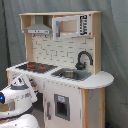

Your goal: Play with the kitchen

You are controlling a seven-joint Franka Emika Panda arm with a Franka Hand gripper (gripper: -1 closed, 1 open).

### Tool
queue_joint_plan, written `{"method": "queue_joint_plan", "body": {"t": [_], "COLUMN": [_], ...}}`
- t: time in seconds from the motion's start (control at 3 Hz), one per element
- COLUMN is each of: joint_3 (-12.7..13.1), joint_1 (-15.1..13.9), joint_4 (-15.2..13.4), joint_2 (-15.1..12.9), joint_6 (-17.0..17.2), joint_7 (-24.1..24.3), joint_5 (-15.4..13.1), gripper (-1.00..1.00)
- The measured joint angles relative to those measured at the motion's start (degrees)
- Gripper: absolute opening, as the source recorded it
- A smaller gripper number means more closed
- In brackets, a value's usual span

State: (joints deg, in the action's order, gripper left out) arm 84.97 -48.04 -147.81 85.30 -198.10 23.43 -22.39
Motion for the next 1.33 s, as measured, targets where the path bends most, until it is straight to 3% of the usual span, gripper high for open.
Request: {"method": "queue_joint_plan", "body": {"t": [0.33,0.67,1.33], "joint_3": [0.4,0.4,0.3], "joint_1": [0.0,0.0,0.2], "joint_4": [0.0,0.0,1.1], "joint_2": [0.0,0.0,-0.2], "joint_6": [0.0,0.0,2.1], "joint_7": [0.0,0.0,-12.8], "joint_5": [1.0,1.0,2.3], "gripper": [1.0,-1.0,-1.0]}}
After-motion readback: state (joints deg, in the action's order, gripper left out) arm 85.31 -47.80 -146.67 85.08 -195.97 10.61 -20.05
